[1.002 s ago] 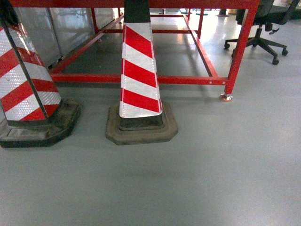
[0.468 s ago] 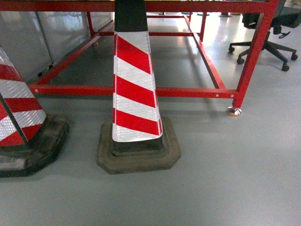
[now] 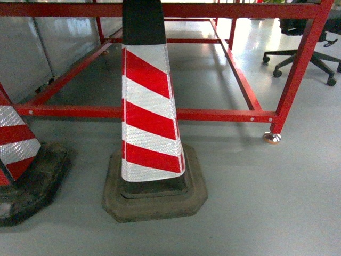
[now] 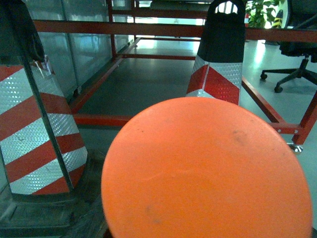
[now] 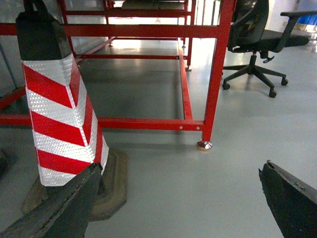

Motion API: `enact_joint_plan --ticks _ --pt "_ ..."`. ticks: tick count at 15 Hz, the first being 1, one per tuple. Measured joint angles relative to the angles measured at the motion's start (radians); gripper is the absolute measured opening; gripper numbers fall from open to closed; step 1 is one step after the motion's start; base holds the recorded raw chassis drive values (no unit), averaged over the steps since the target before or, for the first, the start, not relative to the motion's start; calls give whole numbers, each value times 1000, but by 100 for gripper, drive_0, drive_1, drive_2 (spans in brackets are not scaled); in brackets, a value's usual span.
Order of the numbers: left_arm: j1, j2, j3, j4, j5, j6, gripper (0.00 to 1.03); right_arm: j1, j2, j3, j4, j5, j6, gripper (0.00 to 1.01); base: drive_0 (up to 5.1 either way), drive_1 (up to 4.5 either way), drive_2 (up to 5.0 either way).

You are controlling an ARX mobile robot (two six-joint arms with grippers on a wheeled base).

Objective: Pick capacitor and pack into box

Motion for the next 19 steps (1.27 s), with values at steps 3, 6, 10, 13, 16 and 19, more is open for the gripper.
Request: enact_joint_plan --ticks 3,6,10,13,16,19 --pt "0 0 0 -2 0 0 44 0 0 0 -2 0 0 98 0 0 0" --pt "0 0 0 0 -3 0 44 0 0 0 0 -1 0 98 0 0 0" --pt "0 0 0 0 -2 3 44 0 0 0 -1 0 0 98 0 0 0" --pt "0 0 0 -1 1 3 44 0 0 0 0 1 0 98 0 0 0" --pt "0 0 0 0 1 3 44 0 0 0 0 1 1 98 0 0 0" --pt "0 0 0 0 1 3 44 0 0 0 0 1 0 98 0 0 0"
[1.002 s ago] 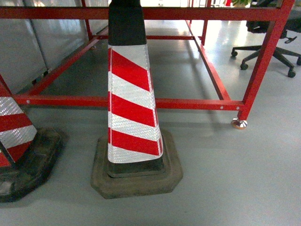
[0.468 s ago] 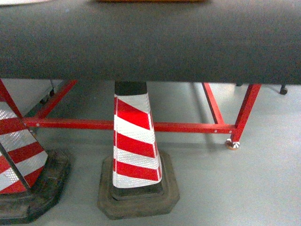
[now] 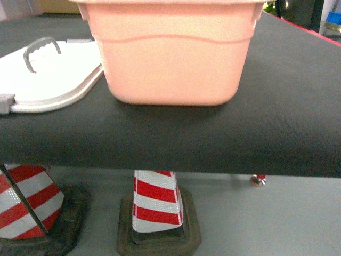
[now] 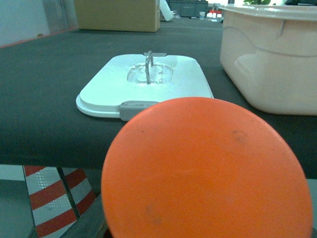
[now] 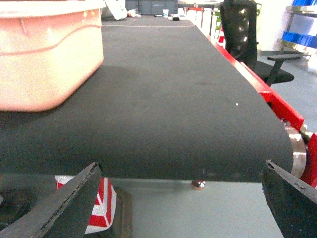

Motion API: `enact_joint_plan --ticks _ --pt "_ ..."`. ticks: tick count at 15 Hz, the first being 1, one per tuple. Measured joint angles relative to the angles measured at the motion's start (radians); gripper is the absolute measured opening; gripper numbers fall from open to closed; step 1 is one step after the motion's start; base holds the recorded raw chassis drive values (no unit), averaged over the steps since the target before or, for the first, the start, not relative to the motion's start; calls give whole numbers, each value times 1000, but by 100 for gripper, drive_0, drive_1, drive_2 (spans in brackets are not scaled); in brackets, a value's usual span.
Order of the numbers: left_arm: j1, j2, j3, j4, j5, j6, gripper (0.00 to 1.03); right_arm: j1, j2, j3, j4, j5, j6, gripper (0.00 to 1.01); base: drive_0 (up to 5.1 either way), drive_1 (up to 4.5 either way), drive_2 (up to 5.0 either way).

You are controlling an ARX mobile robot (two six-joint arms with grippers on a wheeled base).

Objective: Pick capacitor and pack into box

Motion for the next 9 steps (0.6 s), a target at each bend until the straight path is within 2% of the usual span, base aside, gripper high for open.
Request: enact_joint_plan --ticks 9 --pt "0 0 0 0 0 0 44 0 0 0 3 0 0 98 0 0 0"
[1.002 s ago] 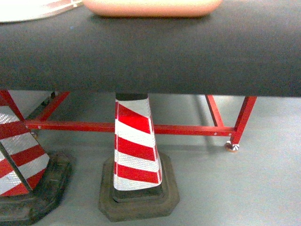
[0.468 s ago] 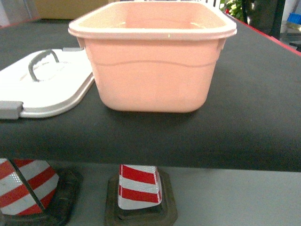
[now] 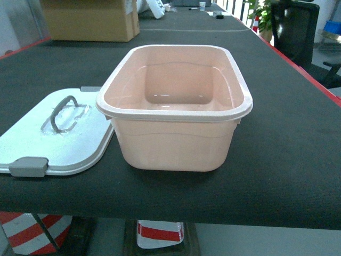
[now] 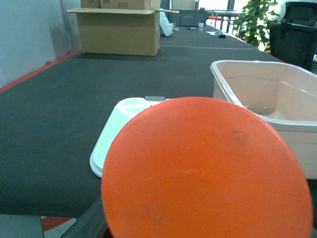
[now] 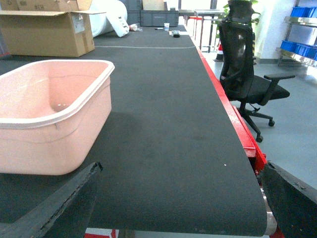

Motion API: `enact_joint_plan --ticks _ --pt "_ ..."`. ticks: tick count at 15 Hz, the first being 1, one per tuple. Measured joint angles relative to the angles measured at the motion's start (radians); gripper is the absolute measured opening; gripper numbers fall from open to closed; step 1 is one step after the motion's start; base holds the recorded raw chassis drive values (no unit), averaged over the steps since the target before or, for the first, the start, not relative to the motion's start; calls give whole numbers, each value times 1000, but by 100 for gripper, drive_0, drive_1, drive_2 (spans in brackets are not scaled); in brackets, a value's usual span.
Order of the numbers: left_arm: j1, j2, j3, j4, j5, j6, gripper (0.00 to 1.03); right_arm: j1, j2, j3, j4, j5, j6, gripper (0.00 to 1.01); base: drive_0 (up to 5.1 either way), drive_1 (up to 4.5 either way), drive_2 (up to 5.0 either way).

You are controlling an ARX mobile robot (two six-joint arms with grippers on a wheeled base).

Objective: Pick capacitor and pack into box

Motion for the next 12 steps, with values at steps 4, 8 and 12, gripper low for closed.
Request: enact_joint_plan --ticks 4,8,12 --pt "0 0 0 1 0 0 44 0 0 0 -3 0 0 98 0 0 0" --pt "0 0 0 1 0 0 44 0 0 0 -3 0 0 98 0 0 0" --pt "-128 251 37 140 -172 75 44 0 0 0 -3 0 0 98 0 0 0"
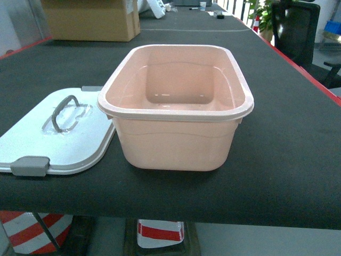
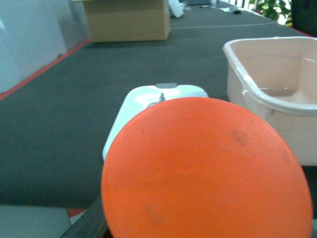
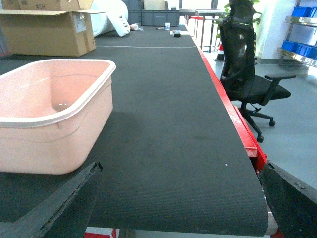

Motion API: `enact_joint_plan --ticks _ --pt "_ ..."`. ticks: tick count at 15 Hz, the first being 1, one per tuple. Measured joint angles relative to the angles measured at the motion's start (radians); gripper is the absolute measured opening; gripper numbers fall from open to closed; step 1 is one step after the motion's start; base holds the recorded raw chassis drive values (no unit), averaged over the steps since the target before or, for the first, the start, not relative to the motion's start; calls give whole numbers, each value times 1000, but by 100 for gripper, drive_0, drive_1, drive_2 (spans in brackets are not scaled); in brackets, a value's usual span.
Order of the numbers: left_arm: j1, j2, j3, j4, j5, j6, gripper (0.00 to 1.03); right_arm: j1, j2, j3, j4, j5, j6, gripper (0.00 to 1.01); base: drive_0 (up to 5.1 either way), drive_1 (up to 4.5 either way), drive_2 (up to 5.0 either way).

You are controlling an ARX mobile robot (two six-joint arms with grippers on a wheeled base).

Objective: Pick capacitor and pack into box

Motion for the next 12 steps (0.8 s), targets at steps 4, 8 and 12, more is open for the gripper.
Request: enact_joint_plan --ticks 4,8,12 --pt "-183 817 362 586 -204 -8 44 0 0 0 0 0 0 98 0 0 0" --pt "-328 1454 949 412 -148 -119 44 0 0 0 0 0 0 98 0 0 0" --pt "-382 1831 1356 349 -142 -171 44 0 0 0 0 1 0 98 0 0 0"
